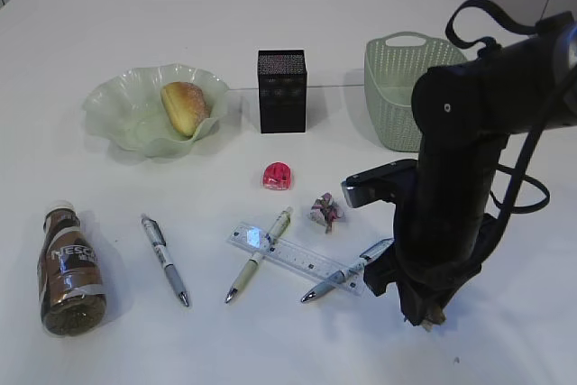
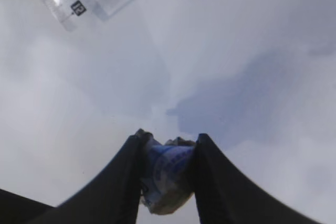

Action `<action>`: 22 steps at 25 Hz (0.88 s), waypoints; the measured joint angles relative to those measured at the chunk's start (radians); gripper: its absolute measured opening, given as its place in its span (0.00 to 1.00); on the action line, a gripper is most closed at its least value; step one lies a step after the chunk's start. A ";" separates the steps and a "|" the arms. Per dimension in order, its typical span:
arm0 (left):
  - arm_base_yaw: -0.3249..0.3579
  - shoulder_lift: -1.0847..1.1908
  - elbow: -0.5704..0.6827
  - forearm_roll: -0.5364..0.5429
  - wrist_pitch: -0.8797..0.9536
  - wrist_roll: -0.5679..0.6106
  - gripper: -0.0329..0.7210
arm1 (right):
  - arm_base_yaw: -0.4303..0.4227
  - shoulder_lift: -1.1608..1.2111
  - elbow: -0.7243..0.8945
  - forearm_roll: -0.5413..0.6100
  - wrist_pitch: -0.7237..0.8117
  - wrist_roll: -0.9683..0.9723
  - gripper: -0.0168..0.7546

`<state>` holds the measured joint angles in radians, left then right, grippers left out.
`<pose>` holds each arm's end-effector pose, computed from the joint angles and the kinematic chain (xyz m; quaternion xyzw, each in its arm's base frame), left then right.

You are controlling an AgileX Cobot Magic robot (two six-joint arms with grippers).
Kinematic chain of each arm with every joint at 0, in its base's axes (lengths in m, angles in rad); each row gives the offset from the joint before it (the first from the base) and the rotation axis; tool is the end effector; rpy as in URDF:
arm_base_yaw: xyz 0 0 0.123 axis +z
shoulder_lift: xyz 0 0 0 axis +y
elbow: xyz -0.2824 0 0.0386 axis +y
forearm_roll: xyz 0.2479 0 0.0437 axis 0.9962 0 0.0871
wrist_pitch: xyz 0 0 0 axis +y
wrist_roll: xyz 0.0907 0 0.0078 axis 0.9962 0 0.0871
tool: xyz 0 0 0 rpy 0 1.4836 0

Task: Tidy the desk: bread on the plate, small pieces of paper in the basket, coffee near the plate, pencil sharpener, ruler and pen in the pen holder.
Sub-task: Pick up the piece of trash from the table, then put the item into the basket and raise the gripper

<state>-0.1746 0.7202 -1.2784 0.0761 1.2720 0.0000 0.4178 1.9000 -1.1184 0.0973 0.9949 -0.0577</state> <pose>0.0739 -0.0063 0.4534 0.0711 0.8872 -0.0023 0.4560 0.2930 0.1382 0.1440 0.2068 -0.9758 -0.0279 0.0652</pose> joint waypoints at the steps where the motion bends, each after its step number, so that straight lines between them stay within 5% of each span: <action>1: 0.000 0.000 0.000 0.000 0.000 0.000 0.72 | 0.000 0.000 -0.006 0.000 0.013 0.000 0.36; 14: 0.000 0.000 0.000 0.000 0.000 0.000 0.72 | 0.000 0.000 -0.397 0.000 0.213 0.058 0.36; 22: 0.000 0.000 0.000 0.000 0.000 0.000 0.72 | 0.000 0.002 -0.637 -0.175 0.229 0.170 0.36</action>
<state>-0.1746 0.7202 -1.2784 0.0761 1.2720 0.0000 0.4178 1.9023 -1.7555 -0.0772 1.2234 0.1123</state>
